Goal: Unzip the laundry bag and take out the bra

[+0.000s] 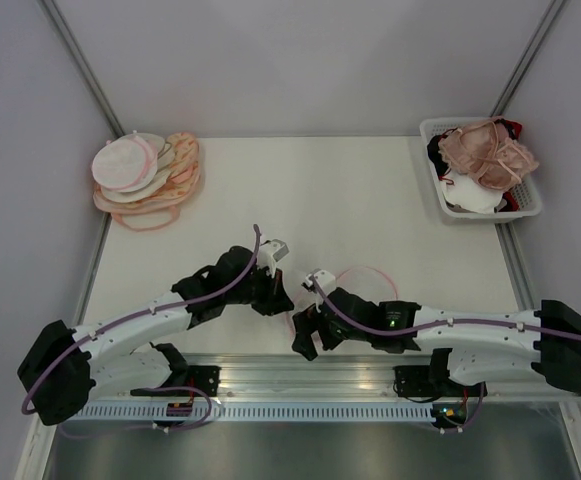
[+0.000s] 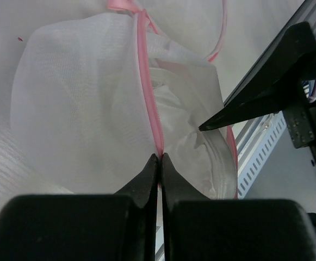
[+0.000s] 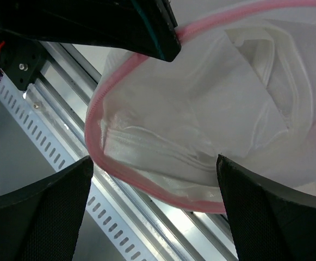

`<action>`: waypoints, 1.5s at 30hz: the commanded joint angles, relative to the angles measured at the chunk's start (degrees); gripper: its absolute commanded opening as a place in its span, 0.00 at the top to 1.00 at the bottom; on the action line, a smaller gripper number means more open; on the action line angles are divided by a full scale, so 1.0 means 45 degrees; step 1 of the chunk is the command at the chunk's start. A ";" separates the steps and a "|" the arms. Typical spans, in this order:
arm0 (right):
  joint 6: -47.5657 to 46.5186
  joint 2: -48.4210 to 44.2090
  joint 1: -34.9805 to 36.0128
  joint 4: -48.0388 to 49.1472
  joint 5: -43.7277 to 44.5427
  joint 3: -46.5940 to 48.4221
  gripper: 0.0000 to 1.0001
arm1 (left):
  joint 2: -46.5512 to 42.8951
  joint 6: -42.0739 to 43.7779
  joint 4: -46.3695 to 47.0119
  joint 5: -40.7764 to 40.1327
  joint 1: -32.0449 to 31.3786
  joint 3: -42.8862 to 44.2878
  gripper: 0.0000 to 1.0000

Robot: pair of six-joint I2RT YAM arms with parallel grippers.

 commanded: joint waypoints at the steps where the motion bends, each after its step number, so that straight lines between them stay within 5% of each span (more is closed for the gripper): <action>1: 0.0451 0.0841 0.0248 0.1168 0.0851 -0.0170 0.02 | -0.0387 -0.0555 0.0774 0.0047 -0.0088 -0.0207 0.98; 6: 0.0100 0.1879 0.0228 0.1598 0.1808 0.0512 0.18 | -0.0661 -0.0595 0.0911 0.0380 -0.0127 -0.0403 0.98; 19: -0.0565 -0.0169 0.0228 0.1032 0.0753 0.0553 0.06 | -0.0837 -0.0751 0.1028 0.0282 -0.0186 -0.1204 0.98; 32: 0.0098 0.1098 0.0248 0.1422 0.1457 0.0240 0.17 | -0.1149 -0.0946 0.1028 0.0321 -0.0186 -0.1204 0.98; 39: 0.0216 0.1664 0.0228 0.1910 0.1809 -0.0053 0.41 | -0.1443 -0.1044 0.1028 0.0419 -0.0205 -0.1340 0.98; 42: 0.0197 0.1801 0.0248 0.2184 0.1751 -0.0092 0.64 | -0.1501 -0.1083 0.1028 0.0478 -0.0186 -0.1418 0.98; 44: 0.0236 0.1879 0.0248 0.2185 0.1712 -0.0053 0.95 | -0.1521 -0.1103 0.1048 0.0477 -0.0186 -0.1438 0.98; 45: 0.0216 0.1880 0.0248 0.2107 0.1711 0.0043 1.00 | -0.1599 -0.1141 0.1028 0.0478 -0.0205 -0.1477 0.98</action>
